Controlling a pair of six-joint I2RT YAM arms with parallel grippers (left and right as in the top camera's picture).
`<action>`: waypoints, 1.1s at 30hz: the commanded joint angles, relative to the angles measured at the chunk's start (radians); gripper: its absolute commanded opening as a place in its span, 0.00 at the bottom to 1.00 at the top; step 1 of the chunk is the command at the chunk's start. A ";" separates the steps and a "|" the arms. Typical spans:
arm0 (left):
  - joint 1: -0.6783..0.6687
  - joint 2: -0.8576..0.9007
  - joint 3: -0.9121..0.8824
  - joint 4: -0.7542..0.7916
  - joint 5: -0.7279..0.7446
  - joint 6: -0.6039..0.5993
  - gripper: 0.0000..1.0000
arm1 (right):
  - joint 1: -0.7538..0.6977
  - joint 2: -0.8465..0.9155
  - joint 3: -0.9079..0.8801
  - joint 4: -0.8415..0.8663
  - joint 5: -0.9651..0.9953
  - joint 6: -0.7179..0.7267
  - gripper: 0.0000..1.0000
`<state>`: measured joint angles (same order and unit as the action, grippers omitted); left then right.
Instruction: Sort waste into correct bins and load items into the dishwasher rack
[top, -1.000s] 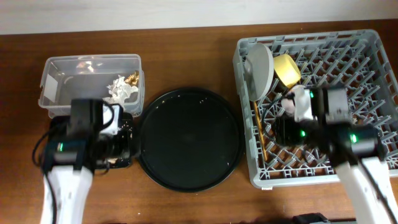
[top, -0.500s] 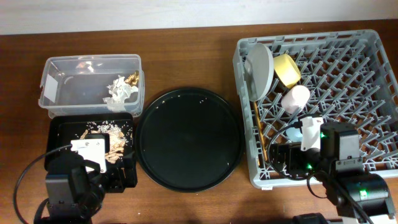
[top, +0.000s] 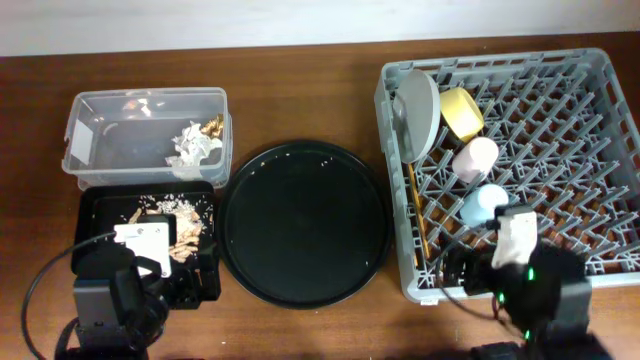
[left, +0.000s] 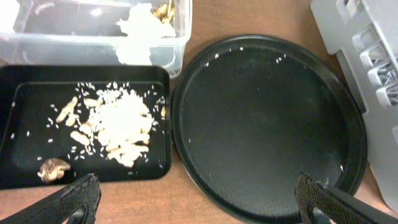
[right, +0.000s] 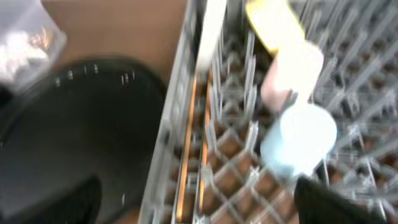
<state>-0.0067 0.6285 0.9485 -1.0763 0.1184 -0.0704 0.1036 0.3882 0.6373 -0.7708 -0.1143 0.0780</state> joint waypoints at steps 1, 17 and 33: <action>-0.005 -0.005 -0.006 -0.002 -0.006 0.019 0.99 | 0.042 -0.246 -0.184 0.174 0.014 -0.005 0.99; -0.005 -0.005 -0.006 -0.002 -0.006 0.019 0.99 | 0.040 -0.385 -0.609 0.662 0.013 -0.149 0.99; -0.005 -0.005 -0.006 -0.002 -0.006 0.019 0.99 | 0.040 -0.385 -0.622 0.678 0.040 -0.149 0.98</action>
<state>-0.0067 0.6262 0.9459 -1.0798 0.1162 -0.0704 0.1394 0.0147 0.0277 -0.0963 -0.0902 -0.0639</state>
